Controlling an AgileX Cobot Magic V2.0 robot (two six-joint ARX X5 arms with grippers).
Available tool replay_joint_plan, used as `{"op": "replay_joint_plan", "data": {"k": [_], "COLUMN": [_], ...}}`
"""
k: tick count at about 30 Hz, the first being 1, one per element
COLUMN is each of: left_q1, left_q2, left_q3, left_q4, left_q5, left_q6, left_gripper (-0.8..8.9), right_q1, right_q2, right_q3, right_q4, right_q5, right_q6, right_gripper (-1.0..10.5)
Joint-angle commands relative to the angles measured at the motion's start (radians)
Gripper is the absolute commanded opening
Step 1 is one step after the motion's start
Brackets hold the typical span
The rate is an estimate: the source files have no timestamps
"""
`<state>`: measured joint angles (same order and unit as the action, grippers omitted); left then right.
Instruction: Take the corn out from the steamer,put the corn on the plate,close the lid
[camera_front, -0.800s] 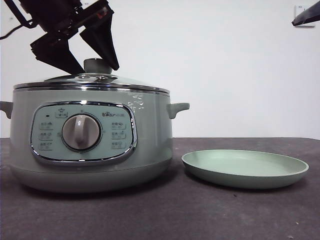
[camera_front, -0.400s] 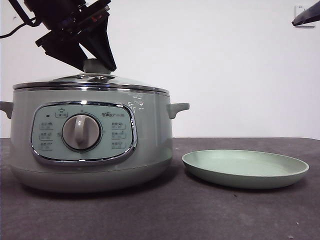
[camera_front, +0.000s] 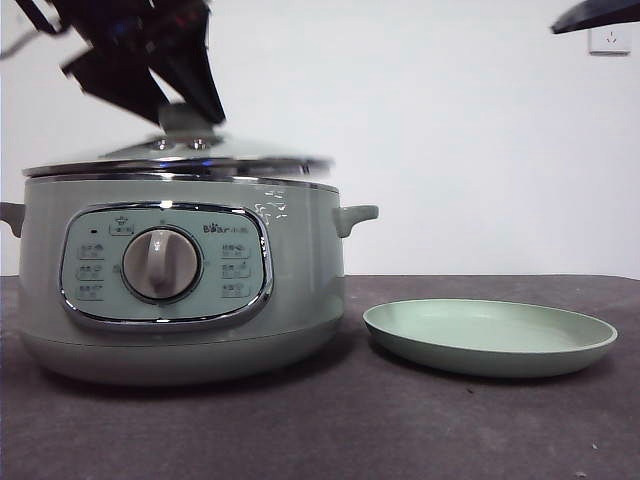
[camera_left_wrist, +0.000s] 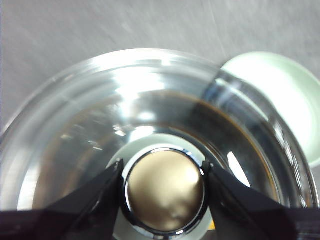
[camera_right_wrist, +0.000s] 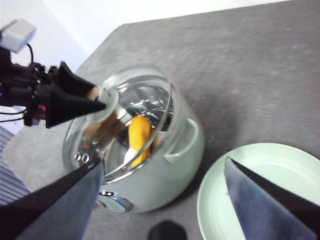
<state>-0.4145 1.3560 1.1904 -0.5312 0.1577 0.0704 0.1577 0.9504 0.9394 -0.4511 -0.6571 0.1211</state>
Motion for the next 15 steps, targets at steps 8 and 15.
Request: {"op": "replay_joint_plan", "data": {"k": [8,15], "left_q1": [0.005,0.004], "left_q2": [-0.303,-0.513], "left_q3": [0.01,0.01], "left_q4": [0.04,0.028], "left_q5": [-0.222,-0.38], "left_q6": [0.009,0.009], "left_gripper": [-0.09,-0.09], "right_q1": [0.265,0.454], "right_q2": [0.211,0.489], "right_q3": [0.172,0.433], "right_q4": [-0.008,-0.138], "right_q5": [0.172,0.341], "right_q6": [-0.024,-0.125], "right_gripper": [4.1,4.1]}}
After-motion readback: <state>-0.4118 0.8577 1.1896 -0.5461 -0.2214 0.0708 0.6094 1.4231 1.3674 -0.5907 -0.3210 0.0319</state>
